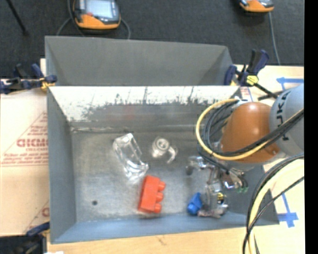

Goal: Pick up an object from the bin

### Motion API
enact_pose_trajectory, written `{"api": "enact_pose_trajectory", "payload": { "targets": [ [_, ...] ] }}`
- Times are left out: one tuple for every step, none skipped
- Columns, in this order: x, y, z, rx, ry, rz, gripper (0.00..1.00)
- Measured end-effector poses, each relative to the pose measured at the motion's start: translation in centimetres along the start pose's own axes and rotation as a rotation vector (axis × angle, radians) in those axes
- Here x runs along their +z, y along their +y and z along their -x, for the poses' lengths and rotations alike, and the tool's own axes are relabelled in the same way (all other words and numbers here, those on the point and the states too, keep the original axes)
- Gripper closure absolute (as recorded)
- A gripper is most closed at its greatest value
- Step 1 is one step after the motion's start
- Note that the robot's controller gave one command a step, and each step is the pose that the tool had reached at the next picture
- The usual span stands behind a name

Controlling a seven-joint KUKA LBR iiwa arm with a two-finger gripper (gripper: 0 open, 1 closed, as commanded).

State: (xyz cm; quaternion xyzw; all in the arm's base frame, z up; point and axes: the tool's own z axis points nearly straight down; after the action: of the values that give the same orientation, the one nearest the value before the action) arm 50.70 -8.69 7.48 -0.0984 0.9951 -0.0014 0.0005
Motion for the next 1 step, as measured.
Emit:
{"api": "enact_pose_trajectory", "payload": {
  "targets": [
    [-0.04, 3.06, -1.83, -0.113, -0.003, 0.000, 0.00]
  ]
}}
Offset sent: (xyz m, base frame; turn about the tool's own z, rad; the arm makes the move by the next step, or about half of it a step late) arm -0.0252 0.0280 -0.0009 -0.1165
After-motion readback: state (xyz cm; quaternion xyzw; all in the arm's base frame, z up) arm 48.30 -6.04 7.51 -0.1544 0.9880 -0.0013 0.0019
